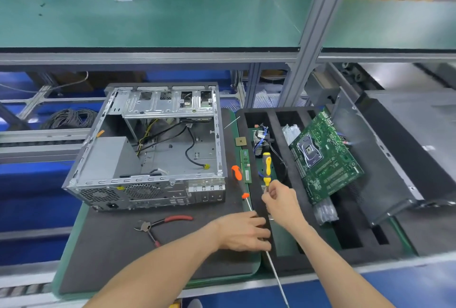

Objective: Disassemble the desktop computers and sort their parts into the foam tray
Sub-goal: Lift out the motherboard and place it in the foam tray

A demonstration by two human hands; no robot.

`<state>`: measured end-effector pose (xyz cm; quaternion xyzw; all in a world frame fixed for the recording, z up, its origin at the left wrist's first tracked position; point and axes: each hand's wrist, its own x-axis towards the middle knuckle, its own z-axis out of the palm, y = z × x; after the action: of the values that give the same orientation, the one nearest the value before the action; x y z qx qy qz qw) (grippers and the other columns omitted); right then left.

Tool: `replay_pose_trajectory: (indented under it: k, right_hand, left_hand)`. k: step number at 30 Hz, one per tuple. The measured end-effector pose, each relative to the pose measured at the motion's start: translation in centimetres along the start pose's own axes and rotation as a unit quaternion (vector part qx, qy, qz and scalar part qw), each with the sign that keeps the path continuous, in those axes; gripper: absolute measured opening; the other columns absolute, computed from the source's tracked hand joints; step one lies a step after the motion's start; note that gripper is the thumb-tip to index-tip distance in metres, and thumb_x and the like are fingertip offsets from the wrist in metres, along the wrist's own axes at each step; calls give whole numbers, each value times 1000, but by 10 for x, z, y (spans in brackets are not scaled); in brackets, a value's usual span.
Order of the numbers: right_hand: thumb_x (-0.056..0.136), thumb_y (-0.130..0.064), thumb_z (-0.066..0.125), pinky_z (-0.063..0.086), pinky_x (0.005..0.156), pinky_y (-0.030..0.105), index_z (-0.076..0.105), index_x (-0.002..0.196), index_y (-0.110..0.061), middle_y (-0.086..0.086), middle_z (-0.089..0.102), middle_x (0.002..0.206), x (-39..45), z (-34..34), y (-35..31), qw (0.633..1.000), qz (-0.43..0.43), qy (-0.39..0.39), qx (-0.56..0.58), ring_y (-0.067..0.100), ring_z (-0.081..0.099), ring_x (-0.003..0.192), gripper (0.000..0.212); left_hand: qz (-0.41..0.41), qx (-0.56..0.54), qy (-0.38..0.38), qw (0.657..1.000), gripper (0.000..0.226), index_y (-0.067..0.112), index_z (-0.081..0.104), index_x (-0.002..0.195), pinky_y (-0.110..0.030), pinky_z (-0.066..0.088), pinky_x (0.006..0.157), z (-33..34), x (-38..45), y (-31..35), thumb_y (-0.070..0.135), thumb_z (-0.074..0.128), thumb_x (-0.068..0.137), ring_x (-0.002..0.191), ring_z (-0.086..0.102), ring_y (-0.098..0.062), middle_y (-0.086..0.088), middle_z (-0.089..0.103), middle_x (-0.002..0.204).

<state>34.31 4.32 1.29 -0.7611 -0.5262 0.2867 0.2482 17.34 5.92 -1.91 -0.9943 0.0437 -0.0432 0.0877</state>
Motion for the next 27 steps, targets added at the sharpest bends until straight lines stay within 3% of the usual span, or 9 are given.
replay_pose_trajectory:
  k: [5, 8, 13, 19, 24, 26, 27]
  right_hand:
    - [91, -14, 58, 31, 54, 34, 42, 76, -13, -3, 44, 53, -7, -17, 5, 995, -70, -6, -66, 14, 32, 52, 22]
    - [89, -9, 56, 31, 56, 38, 38, 75, -12, -3, 39, 53, -17, -20, 6, 989, -112, -13, -96, 18, 31, 54, 23]
    - [90, -7, 55, 31, 55, 38, 36, 76, -13, 4, 43, 60, -36, -15, 11, 984, -140, -14, -105, 26, 36, 59, 24]
    - [93, -11, 54, 41, 62, 46, 42, 81, -13, 3, 48, 68, -48, -11, 11, 971, -178, -50, -149, 32, 43, 61, 17]
    - [100, -18, 46, 44, 68, 45, 49, 99, -11, 6, 55, 93, -49, 4, -6, 924, -258, -121, -255, 35, 55, 76, 8]
    - [102, -20, 41, 43, 68, 42, 48, 106, -13, 3, 54, 101, -47, 15, -16, 896, -289, -148, -304, 32, 57, 82, 11]
    - [103, -20, 39, 40, 66, 40, 48, 108, -13, 2, 54, 103, -46, 22, -22, 881, -304, -156, -327, 30, 57, 84, 12]
  left_hand:
    - [-49, -8, -10, 999, 19, 30, 65, 98, -27, 38, 71, -8, 17, 36, 22, 48, 96, 81, 52, -13, 12, 61, 93]
    - [-61, -15, 10, 998, 15, 26, 64, 90, -27, 36, 69, -13, 12, 50, 19, 52, 96, 77, 47, -15, 10, 58, 87]
    - [-94, -33, 25, 995, 16, 25, 64, 94, -27, 31, 66, -7, 0, 87, 17, 50, 94, 76, 40, -15, 10, 55, 85]
    - [-239, -19, -16, 971, 20, 31, 70, 95, -23, 43, 60, -16, -55, 85, 26, 53, 86, 73, 55, -8, 14, 58, 81]
    - [-383, -36, -6, 923, 31, 24, 73, 93, -26, 48, 55, -28, -115, 74, 20, 45, 81, 69, 59, -13, 9, 61, 80]
    - [-423, -60, -6, 904, 26, 19, 76, 95, -26, 47, 49, -32, -137, 73, 14, 65, 71, 68, 62, -16, 6, 63, 81]
    - [-442, -73, -21, 894, 37, 18, 77, 97, -26, 47, 46, -33, -146, 72, 14, 81, 60, 70, 64, -16, 6, 65, 82]
